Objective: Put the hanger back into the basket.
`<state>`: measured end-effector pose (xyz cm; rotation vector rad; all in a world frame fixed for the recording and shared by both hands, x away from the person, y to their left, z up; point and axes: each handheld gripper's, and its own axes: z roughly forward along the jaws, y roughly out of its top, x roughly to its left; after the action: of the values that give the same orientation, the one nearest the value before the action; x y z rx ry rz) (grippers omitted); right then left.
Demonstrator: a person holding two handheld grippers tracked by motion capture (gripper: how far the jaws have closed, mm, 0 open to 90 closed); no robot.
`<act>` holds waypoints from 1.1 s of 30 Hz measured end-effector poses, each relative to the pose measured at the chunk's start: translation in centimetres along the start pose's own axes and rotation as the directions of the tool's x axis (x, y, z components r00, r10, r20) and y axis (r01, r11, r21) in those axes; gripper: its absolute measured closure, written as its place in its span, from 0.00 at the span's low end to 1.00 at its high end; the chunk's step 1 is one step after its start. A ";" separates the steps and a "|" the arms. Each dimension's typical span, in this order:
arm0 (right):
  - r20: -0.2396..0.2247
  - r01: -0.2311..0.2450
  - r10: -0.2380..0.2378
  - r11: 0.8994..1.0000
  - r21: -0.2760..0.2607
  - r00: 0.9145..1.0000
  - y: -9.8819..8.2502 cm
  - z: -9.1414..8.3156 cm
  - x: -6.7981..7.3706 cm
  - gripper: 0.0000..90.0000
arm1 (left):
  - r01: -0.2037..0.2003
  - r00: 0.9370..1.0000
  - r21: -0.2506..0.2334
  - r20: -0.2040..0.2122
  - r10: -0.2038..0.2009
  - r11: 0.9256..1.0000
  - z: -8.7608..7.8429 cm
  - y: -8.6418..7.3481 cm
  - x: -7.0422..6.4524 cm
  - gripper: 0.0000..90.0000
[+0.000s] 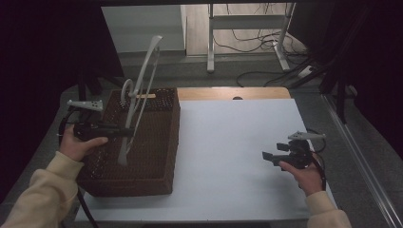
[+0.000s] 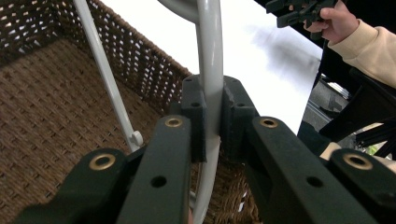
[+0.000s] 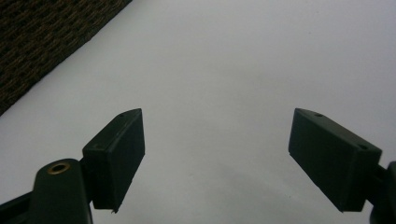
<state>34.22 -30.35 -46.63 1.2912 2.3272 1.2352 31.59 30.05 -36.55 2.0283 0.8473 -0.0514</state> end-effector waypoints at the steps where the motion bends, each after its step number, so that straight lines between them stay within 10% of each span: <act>1: 0.000 0.000 0.000 1.000 0.001 1.000 0.0 0.0 0.0 0.21 | 0.004 1.000 0.001 -0.004 -0.004 1.000 0.0 -0.2 0.1 0.91; 23: 0.010 -0.004 0.004 1.000 0.016 1.000 -0.1 0.2 0.0 0.21 | 0.008 0.999 0.087 -0.048 -0.004 0.996 -1.1 -3.0 2.1 0.91; 33: 0.012 -0.003 0.003 1.000 0.024 1.000 -0.1 0.4 -0.1 0.21 | -0.007 0.999 0.187 -0.038 0.014 0.982 -0.2 -4.0 2.8 0.91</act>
<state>34.40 -30.23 -46.99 1.3063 2.3396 1.2014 31.35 33.14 -40.28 2.2155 0.8840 -0.0884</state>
